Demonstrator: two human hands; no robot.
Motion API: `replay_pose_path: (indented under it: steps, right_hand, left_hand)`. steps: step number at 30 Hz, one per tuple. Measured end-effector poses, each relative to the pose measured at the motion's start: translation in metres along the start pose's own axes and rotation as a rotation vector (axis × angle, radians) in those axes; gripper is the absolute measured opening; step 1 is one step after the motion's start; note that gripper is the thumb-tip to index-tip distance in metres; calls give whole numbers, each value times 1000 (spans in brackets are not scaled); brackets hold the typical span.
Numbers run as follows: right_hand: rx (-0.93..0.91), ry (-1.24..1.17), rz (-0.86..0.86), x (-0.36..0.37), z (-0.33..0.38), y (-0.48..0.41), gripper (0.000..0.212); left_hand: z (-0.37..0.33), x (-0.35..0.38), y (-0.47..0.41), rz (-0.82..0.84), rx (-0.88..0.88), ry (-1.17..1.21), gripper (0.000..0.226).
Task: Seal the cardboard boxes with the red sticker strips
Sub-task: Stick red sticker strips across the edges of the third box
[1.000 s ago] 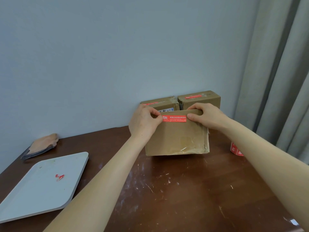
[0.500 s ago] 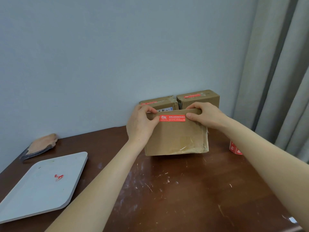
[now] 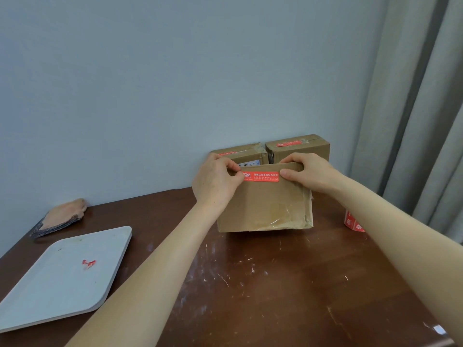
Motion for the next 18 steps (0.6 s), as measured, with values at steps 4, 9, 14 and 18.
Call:
replay_pose_path:
  steps: [4,9,14,18]
  right_hand:
    - [-4,-7,2,0,0,1,18]
    - [-7,-7,5,0,1,1,19]
    - [3,-9,8,0,0,1,24]
    - [3,-10,9,0,0,1,20]
  left_hand:
    - [-3,2,-3,29,11,-45,6]
    - [-1,2,-3,42,47,-55,9]
    - [2,2,-1,37,76,-37,8]
    - [8,0,3,-27,71,69,9]
Point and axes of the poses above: each hand's wrist, its own y-axis away from the middle knuckle, its own x-axis out of the palm, z = x × y, the point moved 3 cm from there along -y, towards the middle knuckle, and after that the axes turned 6 degrees about -z, right-handed, at the moved point
